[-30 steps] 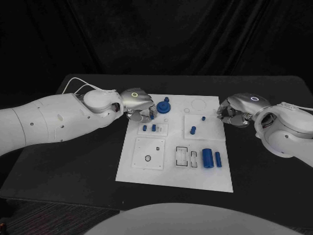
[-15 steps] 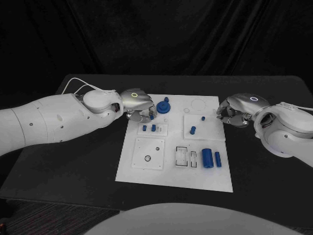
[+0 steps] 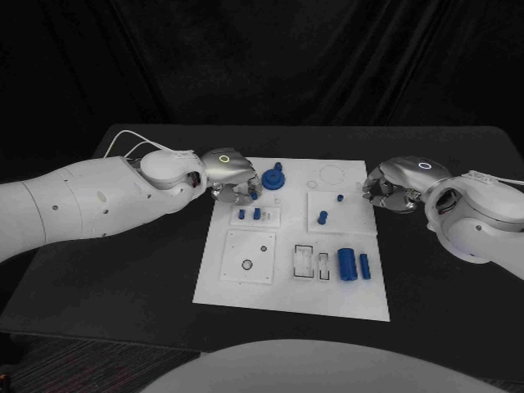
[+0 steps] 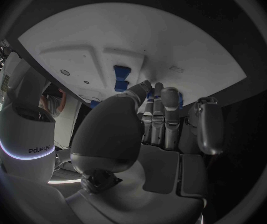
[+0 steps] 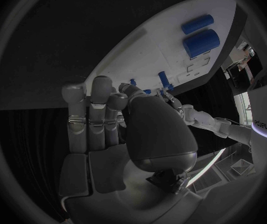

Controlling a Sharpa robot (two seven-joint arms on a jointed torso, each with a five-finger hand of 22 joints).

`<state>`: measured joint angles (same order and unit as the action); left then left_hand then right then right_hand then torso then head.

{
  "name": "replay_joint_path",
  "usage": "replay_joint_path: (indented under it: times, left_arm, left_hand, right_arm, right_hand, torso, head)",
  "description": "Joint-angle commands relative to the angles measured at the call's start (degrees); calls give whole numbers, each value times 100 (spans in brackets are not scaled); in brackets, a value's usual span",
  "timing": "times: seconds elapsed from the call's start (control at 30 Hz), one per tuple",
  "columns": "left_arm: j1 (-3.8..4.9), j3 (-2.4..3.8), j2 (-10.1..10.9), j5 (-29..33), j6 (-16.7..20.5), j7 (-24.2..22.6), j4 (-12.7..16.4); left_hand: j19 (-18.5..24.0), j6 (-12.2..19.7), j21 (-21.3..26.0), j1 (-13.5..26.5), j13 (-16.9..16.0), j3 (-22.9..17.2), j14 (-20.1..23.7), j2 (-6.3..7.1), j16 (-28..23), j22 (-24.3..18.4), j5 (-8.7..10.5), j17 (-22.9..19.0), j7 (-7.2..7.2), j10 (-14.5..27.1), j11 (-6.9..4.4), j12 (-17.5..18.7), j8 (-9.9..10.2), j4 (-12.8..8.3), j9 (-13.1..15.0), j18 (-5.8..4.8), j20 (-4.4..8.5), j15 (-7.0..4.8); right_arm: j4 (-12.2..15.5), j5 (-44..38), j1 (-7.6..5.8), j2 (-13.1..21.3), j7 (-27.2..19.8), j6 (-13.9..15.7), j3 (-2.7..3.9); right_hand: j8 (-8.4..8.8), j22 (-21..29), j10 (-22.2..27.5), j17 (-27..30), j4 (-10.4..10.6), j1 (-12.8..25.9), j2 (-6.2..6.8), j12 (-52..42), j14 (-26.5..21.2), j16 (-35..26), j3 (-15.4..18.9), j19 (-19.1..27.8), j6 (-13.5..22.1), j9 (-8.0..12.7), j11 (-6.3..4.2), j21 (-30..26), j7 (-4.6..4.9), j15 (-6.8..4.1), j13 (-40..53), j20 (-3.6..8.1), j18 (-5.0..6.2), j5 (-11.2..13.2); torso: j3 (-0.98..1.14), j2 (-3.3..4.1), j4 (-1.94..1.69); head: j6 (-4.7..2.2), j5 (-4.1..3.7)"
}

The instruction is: Assemble the parts on the task board

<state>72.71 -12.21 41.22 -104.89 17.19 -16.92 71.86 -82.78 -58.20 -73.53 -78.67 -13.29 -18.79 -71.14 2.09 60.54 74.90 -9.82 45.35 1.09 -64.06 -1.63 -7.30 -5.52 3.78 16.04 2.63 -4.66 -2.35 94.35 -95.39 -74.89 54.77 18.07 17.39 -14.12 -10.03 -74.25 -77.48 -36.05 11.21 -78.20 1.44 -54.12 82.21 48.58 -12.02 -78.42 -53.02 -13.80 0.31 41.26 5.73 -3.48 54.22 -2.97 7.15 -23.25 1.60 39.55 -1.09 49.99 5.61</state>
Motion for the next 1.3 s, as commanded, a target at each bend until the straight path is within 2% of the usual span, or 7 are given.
replay_joint_path:
  times: [0.03, 0.57, 0.87, 1.0, 1.17, 1.2, 1.3]
  left_arm:
    - [-36, -9, -15, -9, -159, 86, -36]
    - [-56, -9, 49, -9, 35, 172, -45]
    - [-58, -9, 255, -9, 773, 463, -39]
    - [-57, -9, 397, -9, 1148, 604, -42]
    - [-52, -8, 694, -9, 1585, 782, 231]
    - [-48, -8, 765, -8, 1688, 787, 312]
    - [-20, -8, 1015, 165, 2147, 623, 615]
  left_hand:
    - [41, 101, 46, -30, 19, -41, 51, 55, -34, 1049, 26, -26, -24, -2, 12, 50, 58, -15, -29, 78, 9, -4]
    - [67, 752, 129, 119, 111, -47, 130, 171, -28, 1037, 389, -161, -235, 20, -24, 160, 191, 72, -175, 87, 1, -9]
    - [152, 1839, 336, 383, 47, 143, 315, 347, -153, 991, 709, -466, -485, -2, 120, 127, 214, 303, -425, 122, 4, 8]
    - [383, 2299, 741, 533, -12, 333, 687, 412, -491, 892, 710, -885, -471, 118, 113, 105, 204, 501, -555, 184, -4, 19]
    - [1809, 1795, 2926, 727, -222, 613, 1746, 310, -1059, 370, 709, -1015, -212, 819, 227, 95, 1, 780, -465, 455, -100, 147]
    - [2908, 1570, 4460, 777, -308, 697, 2253, 271, -1387, -14, 710, -1086, -137, 1109, 144, 75, -95, 852, -433, 608, -142, 201]
    - [3565, 1475, 5068, 920, -458, 787, 2730, 124, -1952, -230, 703, -1266, -128, 1522, 43, -11, -99, 1050, -446, 581, -185, 64]
  right_arm:
    - [10, -30, 14, 6, 96, -46, 3]
    - [4, -30, 15, 18, 98, -51, 3]
    - [101, -30, -15, 135, 114, 68, 4]
    - [153, -30, -91, 178, 107, 167, 4]
    - [231, -30, -282, 205, 102, 113, 5]
    - [248, -30, -330, 210, 97, 69, 5]
    - [315, -30, -508, 233, 18, -101, 5]
  right_hand:
    - [23, 8, 22, 5, -9, -72, 2, 33, 6, -32, -26, -19, -18, 5, -10, -10, -15, -13, -3, 23, 69, -14]
    - [32, 11, 37, -4, -23, -83, 13, 71, 8, -33, -34, -19, -7, 12, -18, -24, -10, -17, -35, 26, 69, -16]
    - [72, 21, 242, -21, 10, -37, 46, 468, 21, -47, -38, -21, 45, 38, -27, -74, 3, -27, -370, 37, 71, 18]
    - [78, 34, 863, 30, 112, 38, 78, 1607, 21, -124, -44, -25, 41, 53, 1, -148, 18, -6, -1331, 26, 72, 296]
    - [31, 159, 1114, 366, 212, 59, 199, 2038, -62, -492, 12, 41, -59, 46, 31, -538, 22, 28, -1618, -1, 117, 901]
    - [9, 171, 1288, 354, 261, 47, 251, 2376, -41, -507, 25, 26, -107, 41, 53, -566, 23, 43, -1863, -16, 117, 1094]
    - [3, 283, 1203, 508, 376, -74, 383, 3120, -65, -759, 75, 43, -157, 53, 104, -895, 45, 90, -2570, -51, 152, 1274]
  torso:
    - [-2, 3, 0]
    - [-4, -8, -3]
    - [-5, -6, -3]
    - [-6, -3, -2]
    - [-19, -7, 4]
    - [-23, -9, 5]
    - [-26, -9, 3]
  head:
    - [1, 1]
    - [1, 7]
    - [1, -53]
    - [1, -61]
    - [1, -68]
    - [1, -67]
    - [1, -54]
